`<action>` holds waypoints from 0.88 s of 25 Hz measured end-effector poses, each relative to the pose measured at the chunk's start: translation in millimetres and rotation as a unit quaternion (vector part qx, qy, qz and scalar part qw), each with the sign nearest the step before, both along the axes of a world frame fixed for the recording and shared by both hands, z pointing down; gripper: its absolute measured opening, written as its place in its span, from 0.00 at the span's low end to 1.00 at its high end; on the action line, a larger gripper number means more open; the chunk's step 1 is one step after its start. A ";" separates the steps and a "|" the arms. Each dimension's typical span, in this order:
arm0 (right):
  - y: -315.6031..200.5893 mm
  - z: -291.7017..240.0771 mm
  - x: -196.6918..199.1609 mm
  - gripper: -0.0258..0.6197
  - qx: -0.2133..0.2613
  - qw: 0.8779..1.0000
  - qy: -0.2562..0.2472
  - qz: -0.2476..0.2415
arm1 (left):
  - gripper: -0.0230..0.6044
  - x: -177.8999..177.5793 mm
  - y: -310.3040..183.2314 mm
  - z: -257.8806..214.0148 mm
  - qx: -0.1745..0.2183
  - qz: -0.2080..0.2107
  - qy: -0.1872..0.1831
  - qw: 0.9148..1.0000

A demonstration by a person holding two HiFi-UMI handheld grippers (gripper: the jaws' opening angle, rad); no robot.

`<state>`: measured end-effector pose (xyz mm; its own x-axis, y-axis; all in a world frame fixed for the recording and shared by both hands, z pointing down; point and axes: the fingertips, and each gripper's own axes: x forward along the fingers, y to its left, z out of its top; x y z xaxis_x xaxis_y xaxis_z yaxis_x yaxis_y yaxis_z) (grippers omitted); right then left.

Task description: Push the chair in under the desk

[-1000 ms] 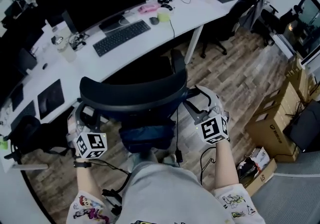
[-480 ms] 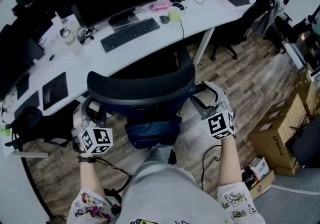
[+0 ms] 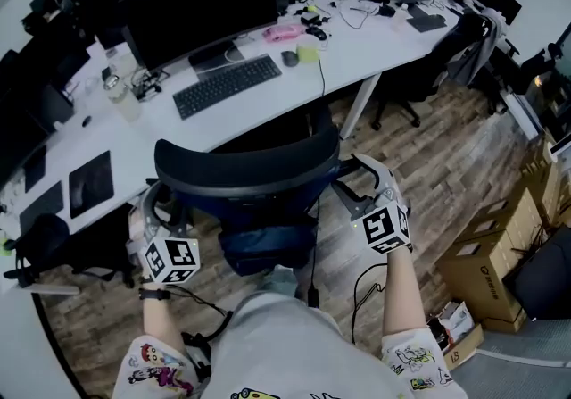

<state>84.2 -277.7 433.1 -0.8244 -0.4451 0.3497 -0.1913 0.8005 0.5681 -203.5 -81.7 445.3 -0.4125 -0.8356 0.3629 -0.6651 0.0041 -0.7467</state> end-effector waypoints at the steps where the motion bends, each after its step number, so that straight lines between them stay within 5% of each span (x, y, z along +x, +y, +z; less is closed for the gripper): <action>1: -6.6 -0.4 -3.1 0.45 0.000 1.000 0.000 -0.001 | 0.41 -1.8 -4.8 -0.2 0.000 -0.003 0.001 1.000; 22: -107.9 -5.6 -43.0 0.46 0.000 0.998 -0.003 -0.069 | 0.41 -10.9 -73.1 -3.5 0.014 -0.055 -0.008 0.998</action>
